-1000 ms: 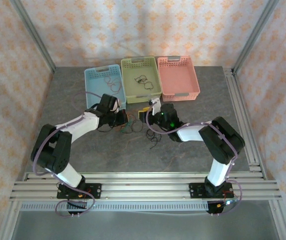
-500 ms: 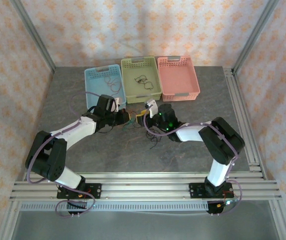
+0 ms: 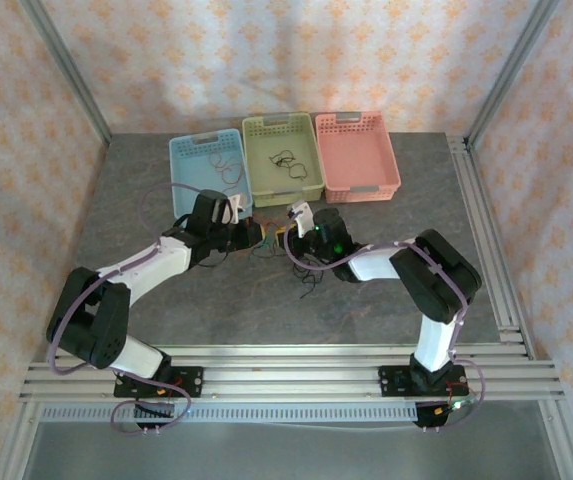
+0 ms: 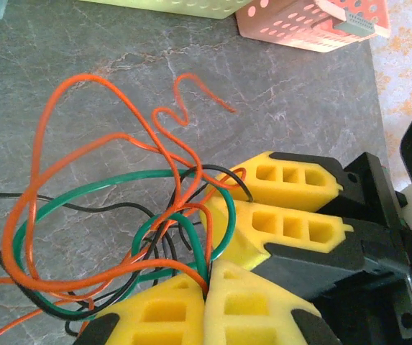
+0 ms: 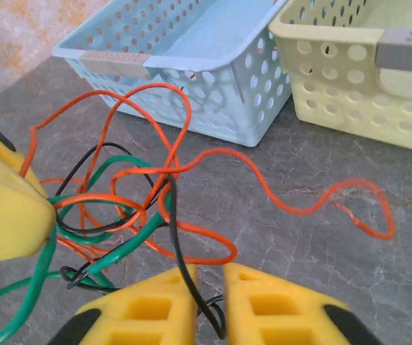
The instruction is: Untangle the cables
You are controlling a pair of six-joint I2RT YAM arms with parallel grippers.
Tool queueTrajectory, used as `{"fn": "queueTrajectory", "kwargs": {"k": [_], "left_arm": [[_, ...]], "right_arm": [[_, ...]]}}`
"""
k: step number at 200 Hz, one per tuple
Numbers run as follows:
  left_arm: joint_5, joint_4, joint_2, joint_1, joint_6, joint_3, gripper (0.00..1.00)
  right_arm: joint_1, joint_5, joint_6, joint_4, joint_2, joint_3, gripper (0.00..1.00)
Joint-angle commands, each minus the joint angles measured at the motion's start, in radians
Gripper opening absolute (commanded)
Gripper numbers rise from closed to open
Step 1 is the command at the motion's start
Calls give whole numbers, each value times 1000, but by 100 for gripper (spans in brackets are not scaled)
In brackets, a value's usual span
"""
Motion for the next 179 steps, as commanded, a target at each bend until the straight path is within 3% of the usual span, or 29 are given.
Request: {"fn": "queueTrajectory", "kwargs": {"k": [1,55,115,179], "left_arm": [[26,54,-39,-7,11,-17,0],[-73,-16,-42,-5,16,-5,0],[-196,-96,-36,23,3,4,0],[-307,-115,-113,172,-101,-86,0]], "right_arm": [[4,43,-9,54,-15,-5,1],[-16,256,-22,171,-84,-101,0],[-106,474,109,301,-135,-208,0],[-176,640,230,356,-162,-282,0]]}}
